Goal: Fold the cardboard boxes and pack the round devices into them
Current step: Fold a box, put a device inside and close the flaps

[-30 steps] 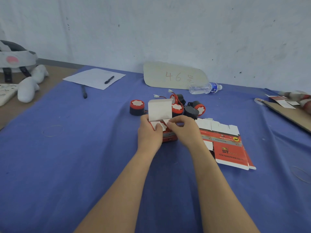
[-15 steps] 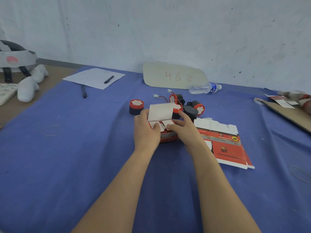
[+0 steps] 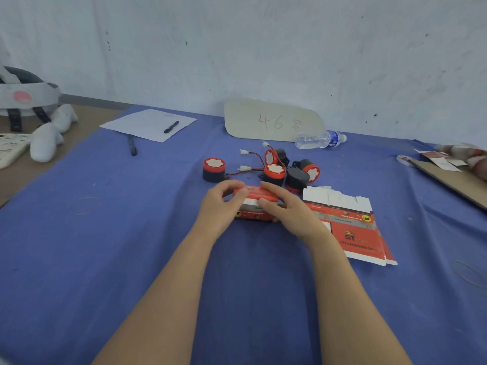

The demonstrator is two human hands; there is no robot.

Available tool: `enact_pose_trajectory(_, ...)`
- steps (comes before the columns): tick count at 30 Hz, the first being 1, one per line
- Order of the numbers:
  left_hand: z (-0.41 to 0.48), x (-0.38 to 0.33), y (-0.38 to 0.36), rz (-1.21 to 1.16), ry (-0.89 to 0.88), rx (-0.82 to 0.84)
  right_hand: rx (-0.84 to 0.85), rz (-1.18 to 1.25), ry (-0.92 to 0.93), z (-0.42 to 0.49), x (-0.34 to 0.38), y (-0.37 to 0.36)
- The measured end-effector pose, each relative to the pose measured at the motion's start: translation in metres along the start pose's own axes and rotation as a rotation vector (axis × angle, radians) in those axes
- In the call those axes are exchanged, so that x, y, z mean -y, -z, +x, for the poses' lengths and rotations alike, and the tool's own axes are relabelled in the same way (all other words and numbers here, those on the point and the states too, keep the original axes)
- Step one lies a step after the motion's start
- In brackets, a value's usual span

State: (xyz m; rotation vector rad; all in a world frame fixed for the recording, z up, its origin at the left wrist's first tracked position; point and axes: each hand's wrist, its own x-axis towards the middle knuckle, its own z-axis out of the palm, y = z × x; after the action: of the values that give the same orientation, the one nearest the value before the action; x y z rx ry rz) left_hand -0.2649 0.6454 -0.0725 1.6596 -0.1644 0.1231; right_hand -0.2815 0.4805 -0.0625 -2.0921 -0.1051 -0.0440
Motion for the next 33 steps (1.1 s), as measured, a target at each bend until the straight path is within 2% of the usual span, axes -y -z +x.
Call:
enact_pose_trajectory(3,-0.002,0.003,-0.002,0.129,-0.059,0.053,-0.066,0.000,0.010,-0.001,-0.001,-0.002)
enact_pose_trajectory(9,-0.001,0.001,-0.005,0.167,-0.081,0.035,-0.072,0.016,-0.013,0.000,0.003,-0.003)
enact_pose_trajectory(13,-0.002,-0.001,-0.011,0.109,-0.007,-0.049,-0.099,0.046,-0.090,0.002,0.007,-0.005)
enact_pose_trajectory(18,-0.004,0.000,-0.016,0.152,0.007,-0.104,-0.136,0.044,-0.187,0.002,0.011,-0.010)
enact_pose_trajectory(23,-0.004,-0.002,-0.025,0.171,0.165,-0.105,-0.195,0.054,-0.208,-0.001,0.016,-0.022)
enact_pose_trajectory(27,-0.006,-0.006,-0.031,0.205,0.222,-0.118,-0.273,0.188,-0.276,-0.002,0.024,-0.027)
enact_pose_trajectory(29,-0.011,-0.014,-0.034,0.128,0.238,-0.139,-0.305,0.280,-0.283,-0.008,0.031,-0.030)
enact_pose_trajectory(33,-0.027,-0.042,-0.055,-0.108,0.080,-0.156,-0.400,0.561,-0.193,-0.035,0.041,-0.019)
